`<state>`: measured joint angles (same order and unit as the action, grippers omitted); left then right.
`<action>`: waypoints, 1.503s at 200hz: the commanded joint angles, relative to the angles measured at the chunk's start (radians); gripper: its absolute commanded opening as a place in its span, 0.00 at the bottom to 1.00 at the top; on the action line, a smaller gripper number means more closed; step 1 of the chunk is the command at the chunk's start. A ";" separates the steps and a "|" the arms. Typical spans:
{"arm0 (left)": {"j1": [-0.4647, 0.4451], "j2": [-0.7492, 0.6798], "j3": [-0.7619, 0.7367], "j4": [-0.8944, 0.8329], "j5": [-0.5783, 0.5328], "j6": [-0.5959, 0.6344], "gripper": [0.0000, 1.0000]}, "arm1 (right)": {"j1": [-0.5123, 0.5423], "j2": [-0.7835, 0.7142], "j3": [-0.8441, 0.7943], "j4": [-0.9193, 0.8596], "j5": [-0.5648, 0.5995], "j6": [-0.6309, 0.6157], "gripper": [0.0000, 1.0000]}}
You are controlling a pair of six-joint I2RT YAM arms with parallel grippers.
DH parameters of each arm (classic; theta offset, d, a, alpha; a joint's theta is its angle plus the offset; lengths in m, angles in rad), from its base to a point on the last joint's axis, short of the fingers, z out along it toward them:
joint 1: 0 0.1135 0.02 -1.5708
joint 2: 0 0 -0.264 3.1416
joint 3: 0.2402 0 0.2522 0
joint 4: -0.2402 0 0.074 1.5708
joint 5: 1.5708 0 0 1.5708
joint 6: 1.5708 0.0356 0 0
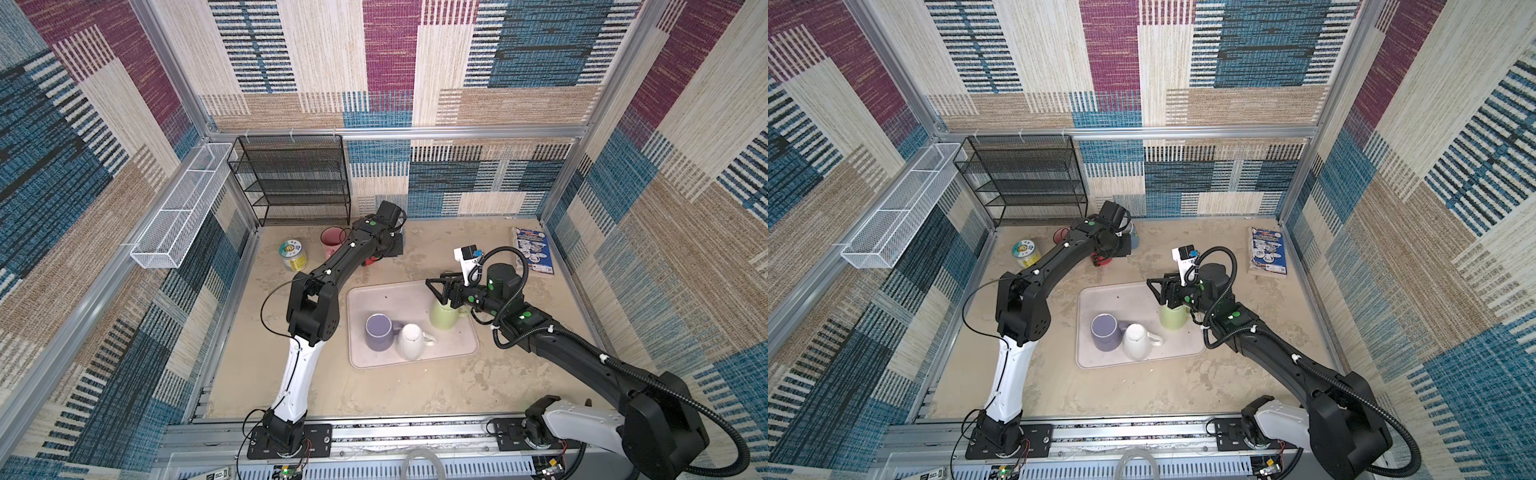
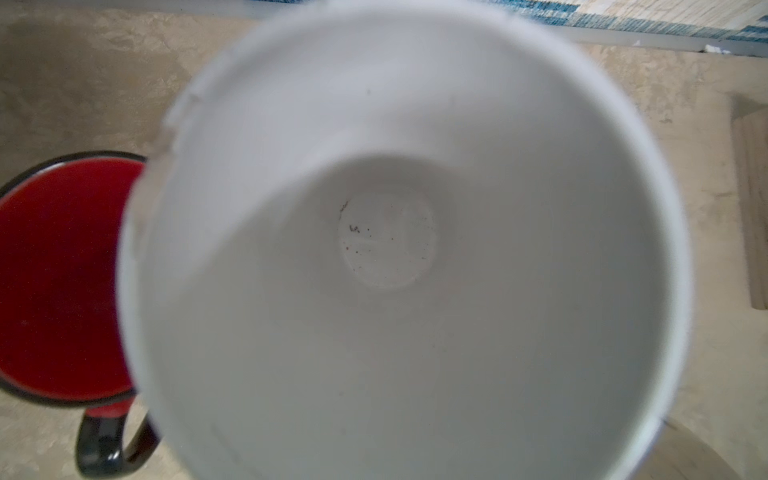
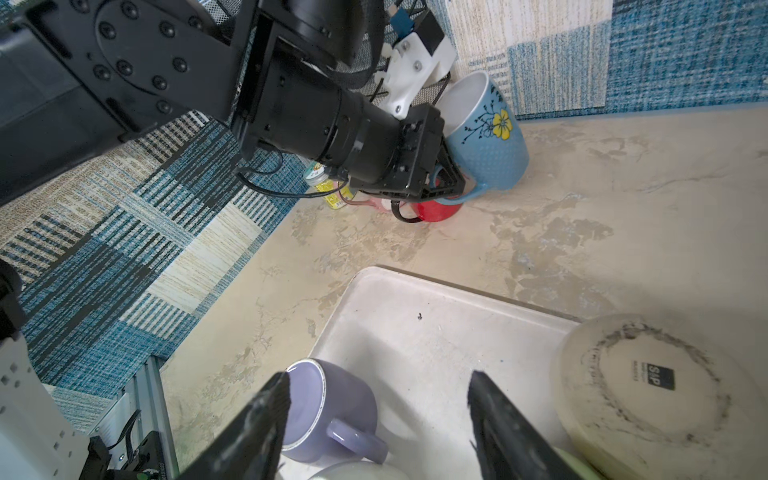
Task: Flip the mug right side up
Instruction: 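Lower the blue mug upright onto the table beside the red mug with the left gripper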
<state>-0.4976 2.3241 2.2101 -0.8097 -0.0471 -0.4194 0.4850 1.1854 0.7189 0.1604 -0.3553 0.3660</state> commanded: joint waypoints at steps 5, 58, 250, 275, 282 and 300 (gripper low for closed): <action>-0.001 0.059 0.100 -0.095 -0.043 0.015 0.00 | 0.002 -0.003 -0.007 0.042 0.039 0.022 0.70; -0.001 0.141 0.180 -0.140 -0.045 -0.015 0.00 | 0.003 -0.015 -0.021 0.054 0.072 0.037 0.70; -0.001 0.202 0.242 -0.190 -0.096 -0.027 0.10 | 0.002 0.005 -0.010 0.036 0.059 0.041 0.71; -0.001 0.193 0.242 -0.195 -0.114 -0.024 0.04 | 0.002 0.003 -0.009 0.032 0.060 0.040 0.71; -0.001 0.191 0.241 -0.196 -0.119 -0.024 0.02 | 0.002 0.003 -0.009 0.031 0.060 0.041 0.71; -0.001 0.184 0.237 -0.198 -0.131 -0.025 0.02 | 0.002 0.002 -0.010 0.030 0.057 0.042 0.71</action>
<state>-0.4980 2.5317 2.4477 -1.0016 -0.1329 -0.4427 0.4850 1.1923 0.7017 0.1852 -0.3038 0.4034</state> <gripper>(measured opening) 0.186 0.712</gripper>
